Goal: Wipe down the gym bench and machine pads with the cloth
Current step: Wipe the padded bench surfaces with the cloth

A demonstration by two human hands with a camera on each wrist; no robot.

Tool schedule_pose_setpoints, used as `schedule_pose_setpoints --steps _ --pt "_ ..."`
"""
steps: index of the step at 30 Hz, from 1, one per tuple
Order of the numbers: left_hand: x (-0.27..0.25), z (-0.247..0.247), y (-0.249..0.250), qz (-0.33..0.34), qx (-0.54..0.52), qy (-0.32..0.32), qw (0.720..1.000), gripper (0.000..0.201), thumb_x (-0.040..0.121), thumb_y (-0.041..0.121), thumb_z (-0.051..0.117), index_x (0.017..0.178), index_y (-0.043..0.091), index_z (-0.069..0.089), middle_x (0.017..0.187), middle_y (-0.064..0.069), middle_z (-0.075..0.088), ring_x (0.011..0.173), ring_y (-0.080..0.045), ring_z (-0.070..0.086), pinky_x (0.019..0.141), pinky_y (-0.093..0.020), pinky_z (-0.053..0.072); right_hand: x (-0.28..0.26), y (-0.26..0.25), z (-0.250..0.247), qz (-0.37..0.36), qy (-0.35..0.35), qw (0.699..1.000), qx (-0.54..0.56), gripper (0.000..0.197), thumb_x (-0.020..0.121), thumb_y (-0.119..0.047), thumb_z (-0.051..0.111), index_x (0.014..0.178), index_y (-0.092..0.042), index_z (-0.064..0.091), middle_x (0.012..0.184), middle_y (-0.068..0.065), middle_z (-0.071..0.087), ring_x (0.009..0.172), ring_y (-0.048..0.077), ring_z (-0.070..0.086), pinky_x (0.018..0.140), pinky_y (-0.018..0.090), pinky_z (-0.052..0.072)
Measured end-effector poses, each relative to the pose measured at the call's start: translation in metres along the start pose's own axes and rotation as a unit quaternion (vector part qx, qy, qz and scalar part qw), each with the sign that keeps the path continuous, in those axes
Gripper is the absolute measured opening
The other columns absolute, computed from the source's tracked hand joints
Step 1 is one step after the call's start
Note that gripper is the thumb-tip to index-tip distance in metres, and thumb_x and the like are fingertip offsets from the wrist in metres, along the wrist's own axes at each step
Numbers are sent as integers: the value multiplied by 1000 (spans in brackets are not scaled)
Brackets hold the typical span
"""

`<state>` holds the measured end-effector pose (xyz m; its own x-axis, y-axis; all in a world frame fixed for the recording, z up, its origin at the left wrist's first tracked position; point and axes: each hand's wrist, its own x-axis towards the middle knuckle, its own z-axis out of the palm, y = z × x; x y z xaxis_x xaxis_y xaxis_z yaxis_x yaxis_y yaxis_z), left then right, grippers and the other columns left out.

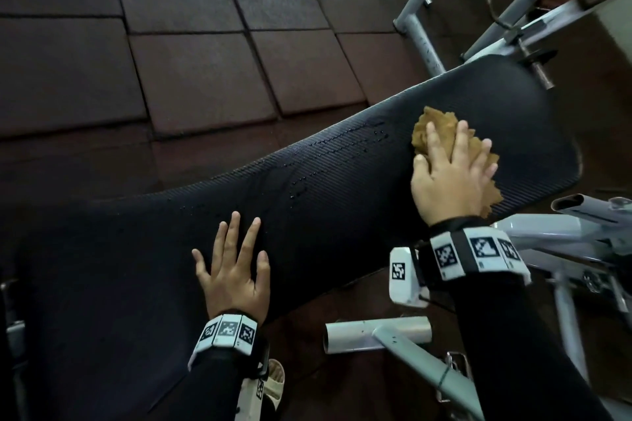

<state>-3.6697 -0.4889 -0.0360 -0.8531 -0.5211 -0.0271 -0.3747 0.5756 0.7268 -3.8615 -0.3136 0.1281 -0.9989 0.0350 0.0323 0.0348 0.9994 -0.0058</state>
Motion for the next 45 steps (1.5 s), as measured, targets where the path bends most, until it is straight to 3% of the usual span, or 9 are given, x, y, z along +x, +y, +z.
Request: schedule_pose_setpoints --steps 4,8,13,17,22,28,32,38,45 --pt "0 0 0 1 -2 -3 1000 52 92 43 31 143 37 33 157 12 20 145 -8 12 116 -54 -3 20 -34 0 -2 -37 999 -11 54 98 -34 31 148 -41 13 158 -2 -10 143 37 -11 114 52 -9" --pt "1 1 -2 3 3 -8 1000 52 92 42 32 144 39 31 157 13 19 145 -8 11 115 -54 -3 29 -72 8 -43 -64 997 -22 51 98 -36 29 147 -41 16 159 -1 -7 143 38 -11 114 51 -10" --pt "1 1 -3 3 9 -9 1000 52 92 42 31 143 39 31 156 11 21 145 -8 13 115 -57 1 -19 -113 44 -197 -96 974 -55 50 96 -39 34 144 -46 21 159 -4 -2 143 35 -12 112 50 -13" --pt "1 1 -3 6 15 -9 1000 51 92 42 32 143 37 32 156 8 23 145 -10 15 115 -57 2 -77 -103 66 -293 -126 946 -46 49 95 -39 35 141 -51 24 158 -10 -3 144 28 -14 111 44 -18" --pt "1 1 -3 -1 9 -17 1000 52 92 42 31 144 41 28 157 12 20 145 -8 12 115 -54 -2 -67 -58 46 -212 -100 970 -67 63 90 -30 43 141 -54 15 157 -13 -7 145 26 -9 114 45 -9" --pt "1 0 -3 -3 13 -29 999 53 92 43 30 144 41 26 157 12 17 146 -8 9 115 -56 -1 3 -59 16 -75 -106 991 -39 52 98 -35 31 145 -49 13 157 -8 -13 143 33 -14 114 51 -8" --pt "1 0 -2 -1 13 -28 1000 53 92 43 30 144 42 25 157 12 18 145 -9 11 115 -55 -1 -1 -99 36 -136 -93 985 -56 51 95 -36 37 143 -48 22 159 -3 -7 143 36 -12 112 52 -12" --pt "2 0 -3 3 13 -31 999 52 92 43 30 144 39 27 156 8 21 145 -10 14 114 -58 3 -74 -122 75 -297 -124 945 -55 48 95 -39 37 140 -51 27 158 -9 -2 144 27 -15 110 45 -19" --pt "1 0 -5 -1 -1 -42 999 53 93 43 32 145 45 22 158 13 17 146 -8 11 115 -57 1 -6 -86 40 -243 -108 961 -74 51 94 -35 41 139 -53 25 158 -13 1 145 25 -6 114 49 -6"
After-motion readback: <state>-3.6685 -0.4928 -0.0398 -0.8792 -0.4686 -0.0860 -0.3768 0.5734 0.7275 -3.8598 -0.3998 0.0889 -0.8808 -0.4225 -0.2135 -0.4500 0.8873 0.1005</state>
